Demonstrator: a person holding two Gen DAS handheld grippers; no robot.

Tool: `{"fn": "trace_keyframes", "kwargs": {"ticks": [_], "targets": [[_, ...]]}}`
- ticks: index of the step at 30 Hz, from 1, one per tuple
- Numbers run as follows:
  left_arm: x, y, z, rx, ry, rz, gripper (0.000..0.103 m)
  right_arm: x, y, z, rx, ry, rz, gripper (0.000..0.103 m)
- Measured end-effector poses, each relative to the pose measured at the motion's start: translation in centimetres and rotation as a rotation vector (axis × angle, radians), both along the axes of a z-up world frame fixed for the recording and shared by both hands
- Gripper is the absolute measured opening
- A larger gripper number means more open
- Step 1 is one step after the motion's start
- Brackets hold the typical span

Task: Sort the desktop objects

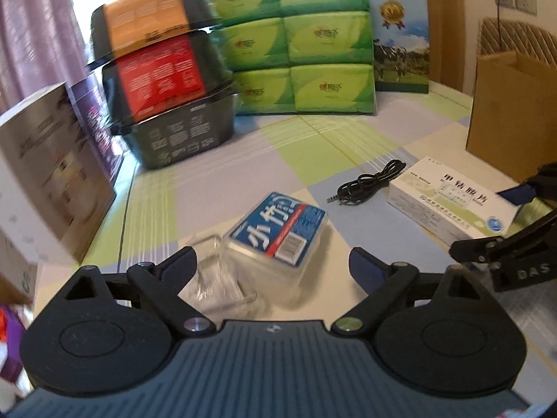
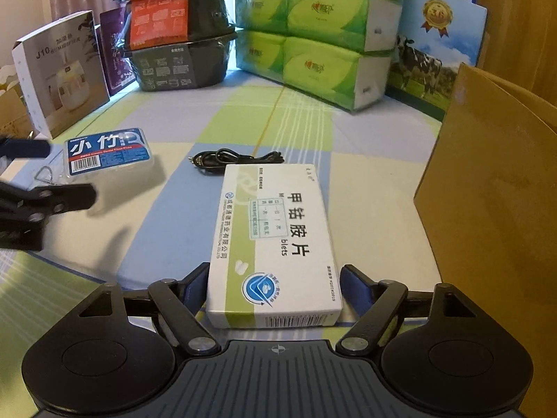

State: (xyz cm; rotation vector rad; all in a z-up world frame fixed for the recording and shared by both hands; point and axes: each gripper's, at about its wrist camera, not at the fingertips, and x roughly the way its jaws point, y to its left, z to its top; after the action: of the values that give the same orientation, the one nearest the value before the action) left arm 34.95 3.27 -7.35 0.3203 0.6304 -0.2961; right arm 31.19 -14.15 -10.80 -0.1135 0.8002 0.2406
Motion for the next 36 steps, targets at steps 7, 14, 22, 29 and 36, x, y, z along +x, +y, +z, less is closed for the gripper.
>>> {"fn": "trace_keyframes", "kwargs": {"ticks": [7,14,22,29,36], "targets": [[1.9,-1.2,-1.0,0.067,0.013,-0.065,0.079,0.5,0.3,0.1,0.008,0.008,0.004,0.068],[1.2,-2.0,-1.4,0.068,0.050,-0.049,0.052,0.6,0.3,0.2,0.014,0.005,0.003,0.068],[-3.0,-1.8,-1.4,-0.094,0.150,0.101,0.051,-0.3,-0.4,0.5,0.019,0.035,-0.020,0.068],[-7.4,-1.7,-0.6,-0.150,0.208,0.162,0.051,-3.5,-2.0,2.0,0.057,0.103,-0.032,0.068],[-13.0,-3.0,0.3,-0.145,0.236,0.156,0.051,-9.5,-2.6,2.5,0.040,0.192,0.034,0.068]]}}
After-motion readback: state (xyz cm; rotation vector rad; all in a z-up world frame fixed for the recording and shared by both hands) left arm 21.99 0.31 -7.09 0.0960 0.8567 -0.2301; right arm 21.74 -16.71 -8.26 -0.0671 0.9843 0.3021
